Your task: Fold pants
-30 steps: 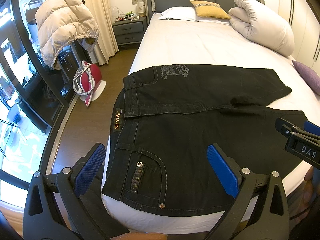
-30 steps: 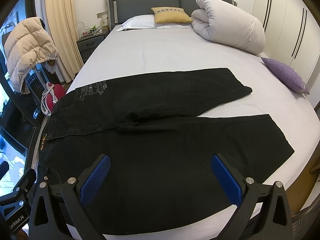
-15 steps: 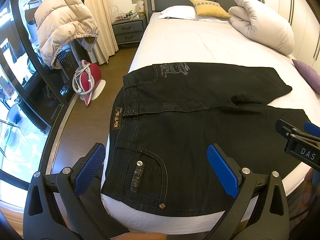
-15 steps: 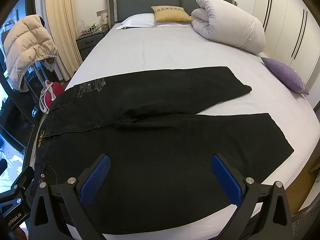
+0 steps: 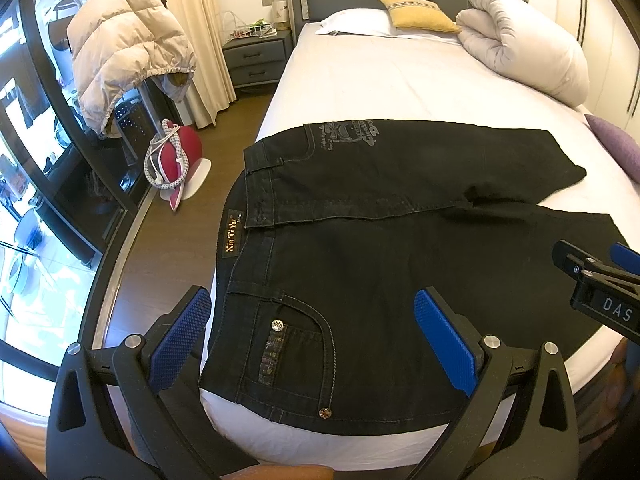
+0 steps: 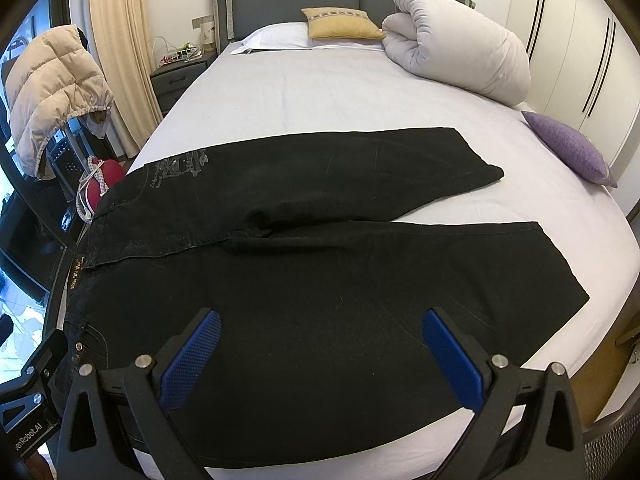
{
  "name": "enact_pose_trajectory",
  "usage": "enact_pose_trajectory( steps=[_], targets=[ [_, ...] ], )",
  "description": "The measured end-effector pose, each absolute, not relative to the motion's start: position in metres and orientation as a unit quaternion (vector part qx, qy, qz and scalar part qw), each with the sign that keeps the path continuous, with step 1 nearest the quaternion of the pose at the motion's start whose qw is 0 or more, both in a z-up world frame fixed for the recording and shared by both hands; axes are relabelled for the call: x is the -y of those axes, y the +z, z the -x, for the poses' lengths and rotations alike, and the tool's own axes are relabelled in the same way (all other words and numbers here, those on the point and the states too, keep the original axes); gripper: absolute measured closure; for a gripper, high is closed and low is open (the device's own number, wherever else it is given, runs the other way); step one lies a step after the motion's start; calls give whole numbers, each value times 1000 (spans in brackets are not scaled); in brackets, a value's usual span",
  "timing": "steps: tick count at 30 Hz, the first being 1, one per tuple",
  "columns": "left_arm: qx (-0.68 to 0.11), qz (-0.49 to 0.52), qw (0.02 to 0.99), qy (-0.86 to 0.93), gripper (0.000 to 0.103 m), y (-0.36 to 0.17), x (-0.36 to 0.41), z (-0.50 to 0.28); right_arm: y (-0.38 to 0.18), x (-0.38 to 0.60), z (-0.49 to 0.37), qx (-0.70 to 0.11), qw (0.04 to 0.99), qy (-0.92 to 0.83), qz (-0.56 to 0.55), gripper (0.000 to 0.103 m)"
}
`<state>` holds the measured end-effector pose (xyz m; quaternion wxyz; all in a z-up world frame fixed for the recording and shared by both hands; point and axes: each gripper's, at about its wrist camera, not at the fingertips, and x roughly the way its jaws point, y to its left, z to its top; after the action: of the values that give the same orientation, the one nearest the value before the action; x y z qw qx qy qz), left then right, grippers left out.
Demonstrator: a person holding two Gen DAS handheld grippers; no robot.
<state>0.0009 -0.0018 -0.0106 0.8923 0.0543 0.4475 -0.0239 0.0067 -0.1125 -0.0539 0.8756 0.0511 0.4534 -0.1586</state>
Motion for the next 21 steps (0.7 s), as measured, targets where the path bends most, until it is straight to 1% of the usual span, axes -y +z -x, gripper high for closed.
enact_pose_trajectory(
  steps=[14,21],
  targets=[
    [-440,-59,896,-25,0,-14,3,-6,-58,112,-7,-456,874,-157,-53,0],
    [-441,-48,894,-62,0,-14,1,-26,-64,112,-14,-458,875,-148,-55,0]
  ],
)
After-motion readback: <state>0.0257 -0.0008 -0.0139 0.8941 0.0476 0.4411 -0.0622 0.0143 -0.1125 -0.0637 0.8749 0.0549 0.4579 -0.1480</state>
